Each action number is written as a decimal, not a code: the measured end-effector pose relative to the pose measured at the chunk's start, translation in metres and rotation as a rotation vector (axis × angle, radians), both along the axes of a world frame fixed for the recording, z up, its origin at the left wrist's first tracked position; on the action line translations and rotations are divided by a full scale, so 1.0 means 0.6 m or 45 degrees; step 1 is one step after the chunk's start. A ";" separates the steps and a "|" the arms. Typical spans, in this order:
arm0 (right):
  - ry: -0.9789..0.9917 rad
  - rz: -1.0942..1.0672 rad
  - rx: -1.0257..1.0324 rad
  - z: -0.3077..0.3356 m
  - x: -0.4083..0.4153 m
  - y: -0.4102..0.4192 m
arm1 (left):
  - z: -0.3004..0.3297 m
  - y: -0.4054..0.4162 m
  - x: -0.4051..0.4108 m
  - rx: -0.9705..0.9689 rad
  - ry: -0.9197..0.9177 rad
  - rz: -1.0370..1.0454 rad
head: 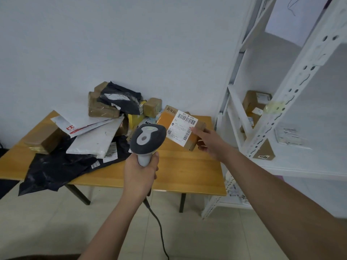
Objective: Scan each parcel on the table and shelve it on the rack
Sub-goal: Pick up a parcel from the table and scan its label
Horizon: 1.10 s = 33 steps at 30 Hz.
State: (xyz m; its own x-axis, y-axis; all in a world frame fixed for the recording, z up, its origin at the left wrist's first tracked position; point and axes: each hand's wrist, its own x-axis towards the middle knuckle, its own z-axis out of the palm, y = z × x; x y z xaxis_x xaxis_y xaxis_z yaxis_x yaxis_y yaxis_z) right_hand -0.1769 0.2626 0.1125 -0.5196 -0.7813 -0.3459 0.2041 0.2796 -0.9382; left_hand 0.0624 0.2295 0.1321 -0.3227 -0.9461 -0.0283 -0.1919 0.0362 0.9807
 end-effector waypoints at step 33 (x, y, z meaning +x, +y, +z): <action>0.187 0.097 0.175 -0.045 -0.023 0.011 | 0.052 0.089 0.002 -0.059 -0.315 -0.149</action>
State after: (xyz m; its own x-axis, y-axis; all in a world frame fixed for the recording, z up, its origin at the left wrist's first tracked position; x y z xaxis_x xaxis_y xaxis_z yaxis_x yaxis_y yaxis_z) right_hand -0.1905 0.2692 0.0855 -0.5133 -0.7710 -0.3770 0.0412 0.4167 -0.9081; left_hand 0.0638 0.2831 0.1632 -0.4187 -0.9048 -0.0772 -0.4175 0.1164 0.9012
